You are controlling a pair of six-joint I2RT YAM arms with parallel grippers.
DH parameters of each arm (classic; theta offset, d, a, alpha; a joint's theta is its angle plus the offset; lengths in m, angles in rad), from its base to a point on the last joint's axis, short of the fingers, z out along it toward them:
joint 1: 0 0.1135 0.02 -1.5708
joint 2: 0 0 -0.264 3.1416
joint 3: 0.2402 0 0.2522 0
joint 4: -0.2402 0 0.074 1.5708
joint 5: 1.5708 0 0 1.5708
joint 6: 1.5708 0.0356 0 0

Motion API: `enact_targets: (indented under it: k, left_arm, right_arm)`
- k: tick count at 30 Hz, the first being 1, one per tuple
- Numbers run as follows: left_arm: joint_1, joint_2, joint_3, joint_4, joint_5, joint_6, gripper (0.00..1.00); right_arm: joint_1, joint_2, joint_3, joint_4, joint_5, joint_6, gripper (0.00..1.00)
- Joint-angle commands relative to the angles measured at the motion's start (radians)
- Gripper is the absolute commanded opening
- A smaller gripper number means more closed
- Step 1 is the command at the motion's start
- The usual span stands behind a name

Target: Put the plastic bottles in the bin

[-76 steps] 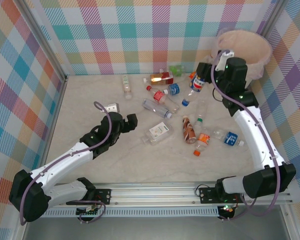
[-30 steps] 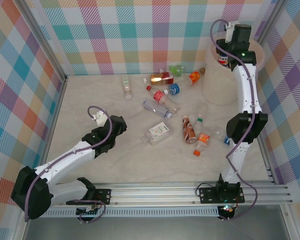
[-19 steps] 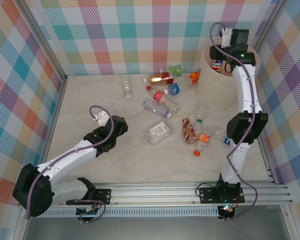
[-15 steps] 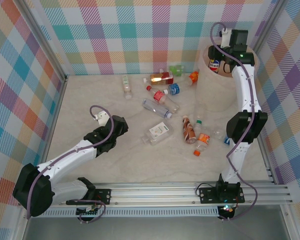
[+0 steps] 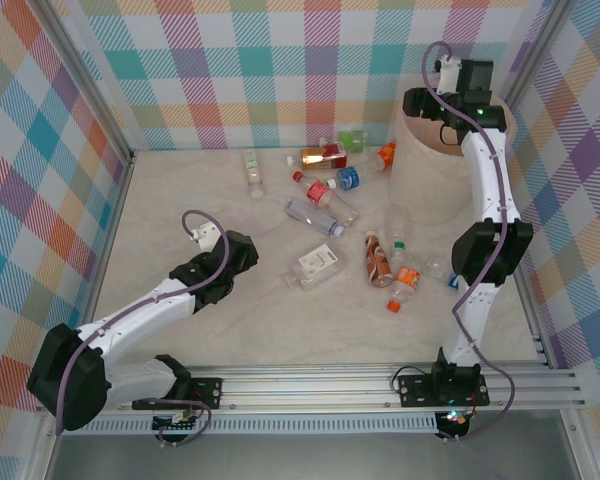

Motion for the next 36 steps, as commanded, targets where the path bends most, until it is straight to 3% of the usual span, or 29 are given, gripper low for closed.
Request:
enact_targets:
  k: [1,7,12,24,30,36]
  left_arm:
    - [0.008,0.008,0.026,0.025,0.017,0.000,1.00]
    - [0.008,0.013,0.018,0.037,0.034,-0.010,1.00]
    - [0.009,0.017,0.014,0.041,0.042,-0.041,1.00]
    - [0.015,0.094,0.047,0.078,0.099,-0.061,1.00]
    - [0.017,0.110,0.050,0.081,0.102,-0.074,1.00]
    - [0.024,0.121,0.054,0.076,0.100,-0.080,1.00]
  right_arm:
    - [0.005,-0.102,-0.033,0.012,-0.037,0.021,0.81]
    - [0.006,-0.257,-0.186,0.001,-0.044,0.074,0.89]
    - [0.006,-0.460,-0.446,0.054,-0.080,0.180,1.00]
    - [0.007,-0.949,-1.136,0.130,0.009,0.526,1.00]
    - [-0.002,-1.054,-1.339,0.020,0.201,0.747,1.00]
    - [-0.081,-1.001,-1.444,-0.058,0.128,1.048,1.00]
